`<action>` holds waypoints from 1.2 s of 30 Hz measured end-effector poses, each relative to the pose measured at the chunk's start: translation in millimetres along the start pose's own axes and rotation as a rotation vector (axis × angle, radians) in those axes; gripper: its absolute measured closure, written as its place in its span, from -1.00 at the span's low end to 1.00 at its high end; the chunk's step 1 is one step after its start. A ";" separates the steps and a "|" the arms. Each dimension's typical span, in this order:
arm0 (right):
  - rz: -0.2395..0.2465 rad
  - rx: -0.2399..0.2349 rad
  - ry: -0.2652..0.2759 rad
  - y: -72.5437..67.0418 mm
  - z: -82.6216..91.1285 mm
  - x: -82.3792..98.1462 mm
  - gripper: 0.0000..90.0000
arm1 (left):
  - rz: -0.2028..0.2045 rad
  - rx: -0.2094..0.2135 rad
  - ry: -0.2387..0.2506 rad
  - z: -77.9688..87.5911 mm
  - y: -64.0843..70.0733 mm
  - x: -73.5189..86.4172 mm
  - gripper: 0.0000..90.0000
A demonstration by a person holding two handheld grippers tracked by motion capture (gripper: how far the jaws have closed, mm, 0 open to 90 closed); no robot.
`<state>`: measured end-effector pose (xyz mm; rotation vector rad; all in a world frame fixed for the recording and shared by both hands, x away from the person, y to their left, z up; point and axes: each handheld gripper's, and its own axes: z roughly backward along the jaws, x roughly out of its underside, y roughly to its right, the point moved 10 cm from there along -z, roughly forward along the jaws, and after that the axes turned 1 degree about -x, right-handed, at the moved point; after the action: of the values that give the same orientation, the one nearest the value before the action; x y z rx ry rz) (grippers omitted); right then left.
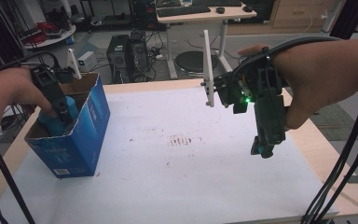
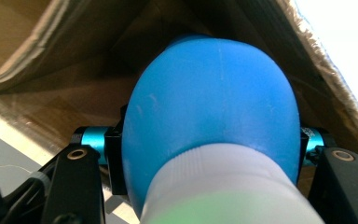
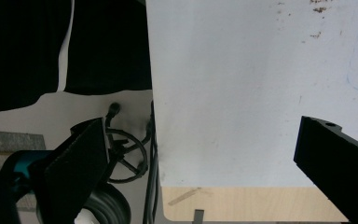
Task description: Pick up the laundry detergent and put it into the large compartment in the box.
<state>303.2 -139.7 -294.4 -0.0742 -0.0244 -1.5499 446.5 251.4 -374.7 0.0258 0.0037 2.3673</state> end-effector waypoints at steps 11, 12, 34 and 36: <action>0.008 -0.001 0.009 0.7 -2.7 -0.7 -0.96 | -0.072 0.004 -0.004 -14.9 -0.3 -0.7 -0.15; 0.007 -0.001 0.009 0.7 -2.9 -0.7 -0.96 | -0.074 0.008 -0.003 -15.0 -0.4 -0.6 -0.14; 0.005 0.002 0.009 -0.9 -1.5 0.4 -0.96 | -0.092 0.007 -0.027 -12.4 1.7 2.2 -0.27; 0.007 0.004 0.012 -0.9 -1.3 0.4 -0.96 | -0.099 -0.003 -0.032 -10.8 1.3 2.9 -0.27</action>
<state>302.3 -140.2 -295.6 -0.0622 -0.0175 -1.5429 443.3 252.6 -385.4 0.0612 -0.0137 2.2678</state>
